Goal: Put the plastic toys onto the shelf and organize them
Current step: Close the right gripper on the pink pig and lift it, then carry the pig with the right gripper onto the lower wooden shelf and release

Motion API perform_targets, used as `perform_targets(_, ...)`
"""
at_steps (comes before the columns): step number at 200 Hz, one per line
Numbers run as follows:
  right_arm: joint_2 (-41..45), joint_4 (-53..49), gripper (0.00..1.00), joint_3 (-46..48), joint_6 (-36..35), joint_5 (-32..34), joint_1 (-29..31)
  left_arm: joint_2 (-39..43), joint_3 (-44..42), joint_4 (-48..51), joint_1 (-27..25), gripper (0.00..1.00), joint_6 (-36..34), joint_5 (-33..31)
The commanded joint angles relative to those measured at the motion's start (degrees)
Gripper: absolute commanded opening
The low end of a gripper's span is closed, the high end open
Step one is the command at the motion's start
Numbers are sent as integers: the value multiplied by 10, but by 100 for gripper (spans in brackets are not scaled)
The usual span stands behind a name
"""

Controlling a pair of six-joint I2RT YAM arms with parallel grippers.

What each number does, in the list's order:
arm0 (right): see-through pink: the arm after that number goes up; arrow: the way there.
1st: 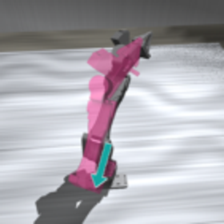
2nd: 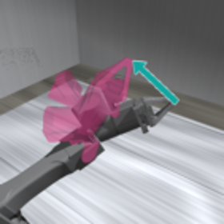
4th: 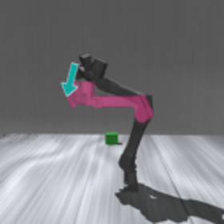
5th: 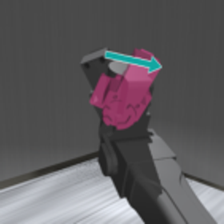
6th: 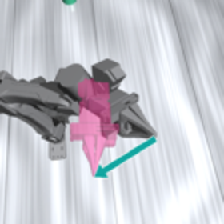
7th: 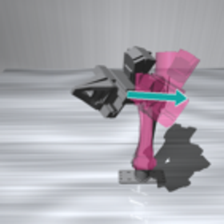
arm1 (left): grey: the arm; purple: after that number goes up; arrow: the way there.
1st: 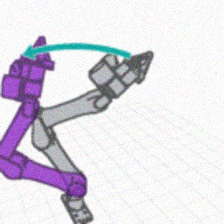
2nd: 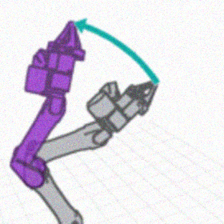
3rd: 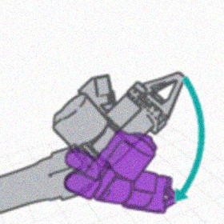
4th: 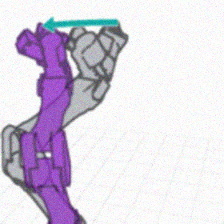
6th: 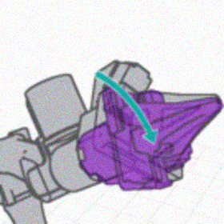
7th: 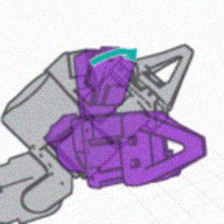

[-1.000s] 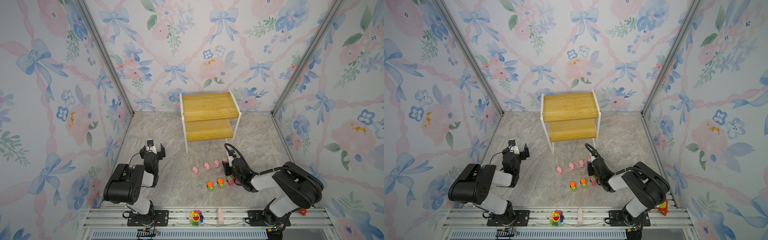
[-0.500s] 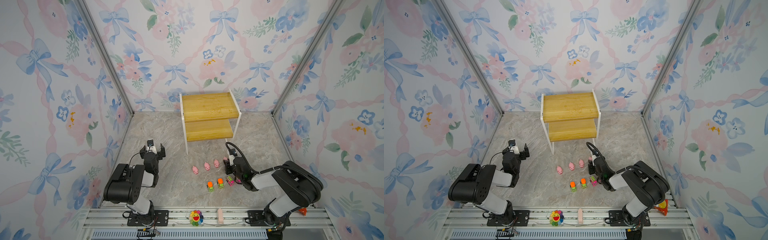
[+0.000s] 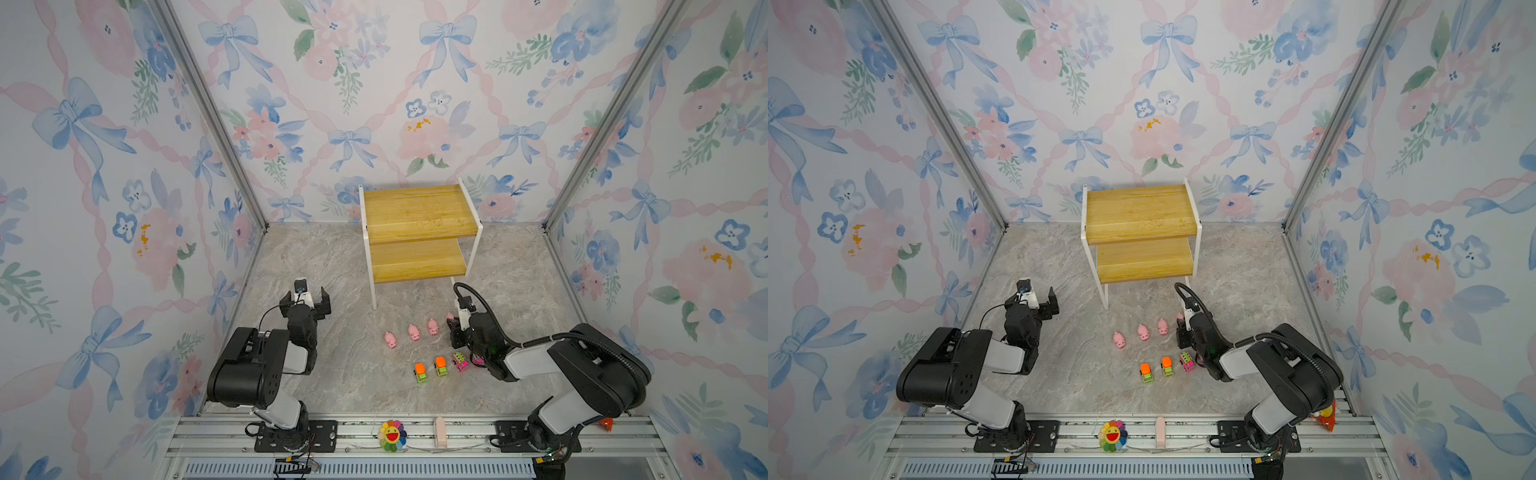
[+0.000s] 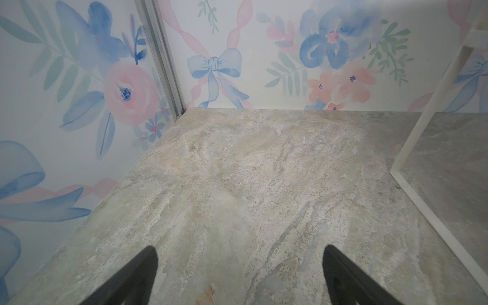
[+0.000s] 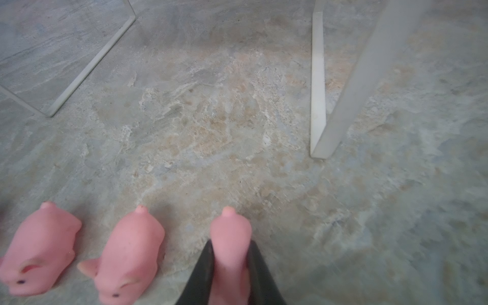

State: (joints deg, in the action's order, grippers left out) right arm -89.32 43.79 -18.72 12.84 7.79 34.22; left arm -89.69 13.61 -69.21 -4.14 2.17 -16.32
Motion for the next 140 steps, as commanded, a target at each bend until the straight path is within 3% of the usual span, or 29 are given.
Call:
perform_targets(1, 49, -23, 22, -2, 5, -18, -3, 2, -2, -4, -2, 98, 8, -6)
perform_targets(87, 263, -198, 23, -61, -34, -16, 16, 2, -2, -4, -2, 98, 7, -7)
perform_targets(140, 227, -218, 23, -166, -72, -21, 15, 2, -2, -4, -2, 98, 8, -7)
